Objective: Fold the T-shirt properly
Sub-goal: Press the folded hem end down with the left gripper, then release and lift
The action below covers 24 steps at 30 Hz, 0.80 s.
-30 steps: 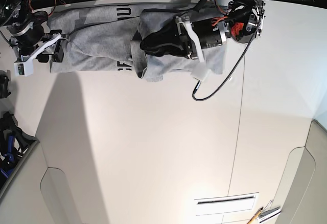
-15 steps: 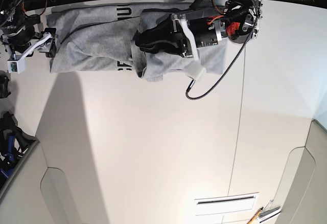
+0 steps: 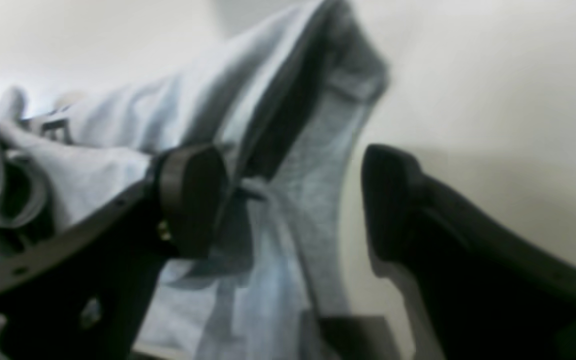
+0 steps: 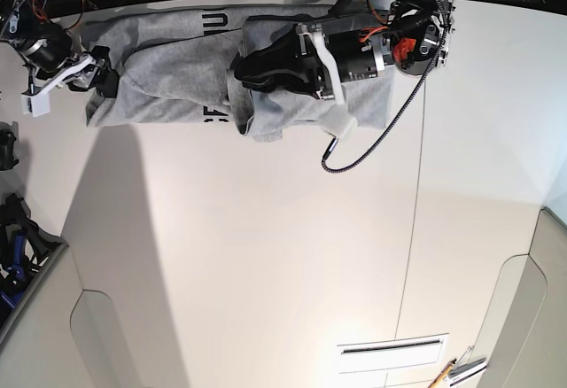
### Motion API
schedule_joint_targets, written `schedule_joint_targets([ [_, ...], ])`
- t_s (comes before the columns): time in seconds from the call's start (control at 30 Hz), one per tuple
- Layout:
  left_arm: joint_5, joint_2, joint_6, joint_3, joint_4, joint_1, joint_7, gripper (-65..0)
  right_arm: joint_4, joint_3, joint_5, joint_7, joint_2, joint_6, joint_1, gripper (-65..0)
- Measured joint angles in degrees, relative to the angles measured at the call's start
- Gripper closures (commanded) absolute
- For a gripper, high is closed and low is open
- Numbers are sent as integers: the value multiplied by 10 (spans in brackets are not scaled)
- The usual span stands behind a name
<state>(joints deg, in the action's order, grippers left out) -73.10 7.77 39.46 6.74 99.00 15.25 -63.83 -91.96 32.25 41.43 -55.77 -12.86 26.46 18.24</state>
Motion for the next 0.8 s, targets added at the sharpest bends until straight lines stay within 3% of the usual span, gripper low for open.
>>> schedule_joint_targets([
  [0.23,0,0,0,0,0,0,0,-241,1,0,31,-24,0,16,0,-444],
  [0.3,0,0,0,0,0,0,0,-241,1,0,31,-25,0,24,0,-409],
  [0.47,0,0,0,0,2,-2,0,-241,5,-1,28,-42,2,25,1,-10],
  [0.6,0,-1,0,-29,45,-2,-21,-241,5,-1,29,-45,2,25,0,0],
  [0.8,0,2,0,-134,114,3,-40,-241,3,-1,35,-45,2,25,0,0],
])
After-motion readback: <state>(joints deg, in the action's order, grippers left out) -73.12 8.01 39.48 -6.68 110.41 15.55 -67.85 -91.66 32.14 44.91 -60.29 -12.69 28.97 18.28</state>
